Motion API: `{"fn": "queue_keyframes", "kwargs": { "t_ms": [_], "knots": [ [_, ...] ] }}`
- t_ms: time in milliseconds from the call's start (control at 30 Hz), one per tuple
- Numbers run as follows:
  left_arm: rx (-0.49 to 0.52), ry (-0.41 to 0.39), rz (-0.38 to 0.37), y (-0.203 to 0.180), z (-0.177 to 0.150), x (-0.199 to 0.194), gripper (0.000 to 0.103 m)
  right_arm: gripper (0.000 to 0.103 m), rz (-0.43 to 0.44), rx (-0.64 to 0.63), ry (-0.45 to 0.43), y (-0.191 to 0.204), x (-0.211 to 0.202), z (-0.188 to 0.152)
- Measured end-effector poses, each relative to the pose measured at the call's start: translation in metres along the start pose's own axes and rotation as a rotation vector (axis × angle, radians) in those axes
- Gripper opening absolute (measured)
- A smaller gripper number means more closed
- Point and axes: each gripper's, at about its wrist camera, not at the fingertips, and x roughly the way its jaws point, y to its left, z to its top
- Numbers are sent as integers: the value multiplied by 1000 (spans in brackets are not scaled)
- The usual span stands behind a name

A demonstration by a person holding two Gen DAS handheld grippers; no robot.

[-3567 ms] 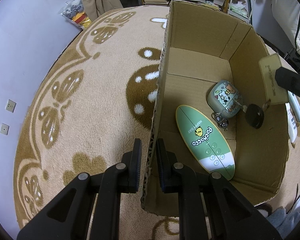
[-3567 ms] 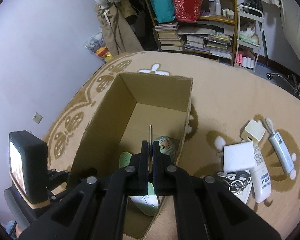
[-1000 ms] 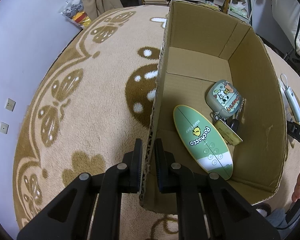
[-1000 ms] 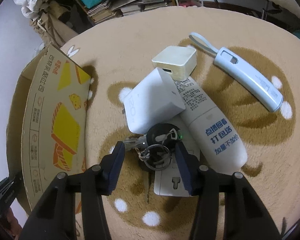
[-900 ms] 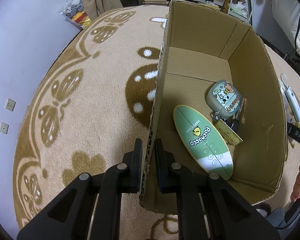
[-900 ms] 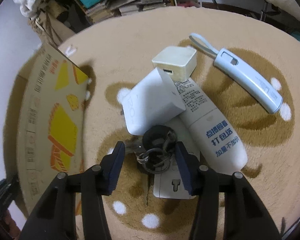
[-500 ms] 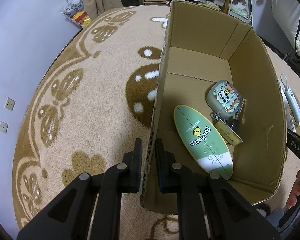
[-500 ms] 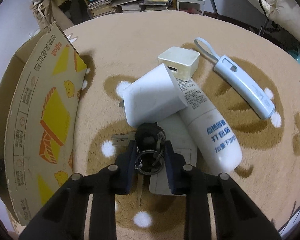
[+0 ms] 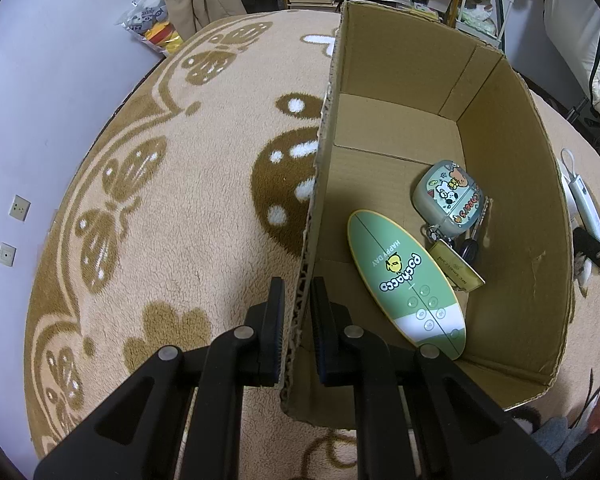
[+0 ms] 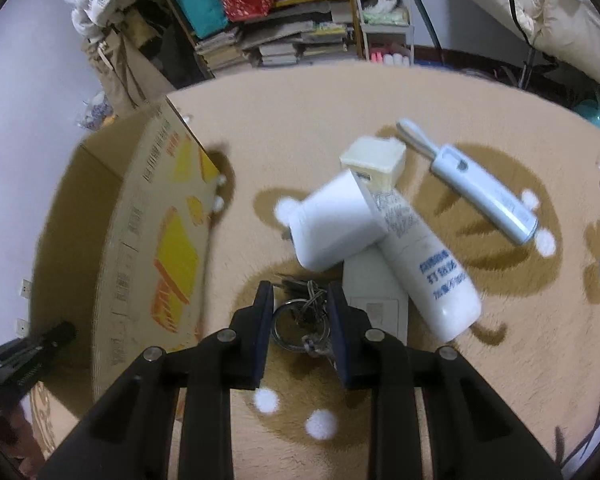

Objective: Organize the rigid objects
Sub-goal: 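Carry the key ring into the box and release it with the right tool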

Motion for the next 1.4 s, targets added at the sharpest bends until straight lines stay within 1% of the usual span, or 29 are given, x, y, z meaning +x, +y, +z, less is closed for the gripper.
{"fn": "queue_keyframes", "kwargs": {
  "t_ms": [200, 367, 567, 933, 1000, 1067, 1167, 1400],
  "knots": [
    [-1, 0, -1, 0, 0, 0, 12, 29, 30, -33, -46, 9, -24, 9],
    [3, 0, 3, 0, 1, 0, 12, 29, 49, -54, -67, 18, -34, 18],
    [3, 0, 3, 0, 1, 0, 12, 29, 71, -80, -80, 28, -44, 24],
    [4, 1, 3, 0, 2, 0, 12, 29, 86, -132, -91, 50, -56, 39],
    [4, 1, 3, 0, 2, 0, 12, 29, 103, -141, -99, 56, -58, 43],
    [3, 0, 2, 0, 2, 1, 12, 29, 125, -172, -139, 65, -68, 46],
    [4, 0, 2, 0, 2, 2, 12, 29, 138, -215, -175, 81, -81, 49],
    [1, 0, -1, -1, 2, 1, 12, 29, 200, -279, -226, 119, -104, 60]
  ]
}}
